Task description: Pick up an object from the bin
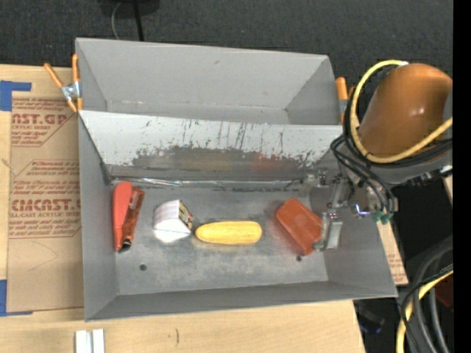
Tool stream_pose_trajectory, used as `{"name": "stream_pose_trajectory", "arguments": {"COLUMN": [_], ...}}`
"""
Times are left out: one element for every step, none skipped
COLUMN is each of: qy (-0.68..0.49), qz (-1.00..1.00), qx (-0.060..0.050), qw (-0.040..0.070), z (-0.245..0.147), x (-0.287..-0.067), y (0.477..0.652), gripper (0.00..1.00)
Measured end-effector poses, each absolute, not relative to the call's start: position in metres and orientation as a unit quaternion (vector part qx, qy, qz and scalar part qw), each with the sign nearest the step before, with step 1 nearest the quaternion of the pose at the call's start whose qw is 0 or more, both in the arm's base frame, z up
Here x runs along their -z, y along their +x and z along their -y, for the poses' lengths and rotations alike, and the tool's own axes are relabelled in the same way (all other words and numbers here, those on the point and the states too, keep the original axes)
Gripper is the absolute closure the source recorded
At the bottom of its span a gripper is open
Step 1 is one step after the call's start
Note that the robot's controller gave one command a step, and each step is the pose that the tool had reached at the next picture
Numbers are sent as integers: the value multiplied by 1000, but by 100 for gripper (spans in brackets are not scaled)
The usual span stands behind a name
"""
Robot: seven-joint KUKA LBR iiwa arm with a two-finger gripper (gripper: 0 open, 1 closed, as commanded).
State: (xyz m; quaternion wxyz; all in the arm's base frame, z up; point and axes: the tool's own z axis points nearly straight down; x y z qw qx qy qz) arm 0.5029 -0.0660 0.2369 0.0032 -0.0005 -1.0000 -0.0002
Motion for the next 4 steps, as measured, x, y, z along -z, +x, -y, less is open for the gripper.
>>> {"name": "stream_pose_trajectory", "arguments": {"qy": [0,-11,-43,-155], "qz": [1000,1000,999,988], "qx": [0,-1,0,0], "qw": [-1,-2,0,-3], "z": [66,100,114,138], "x": [-241,-173,-118,-129], "y": [504,507,504,492], "gripper": [0,0,0,0]}}
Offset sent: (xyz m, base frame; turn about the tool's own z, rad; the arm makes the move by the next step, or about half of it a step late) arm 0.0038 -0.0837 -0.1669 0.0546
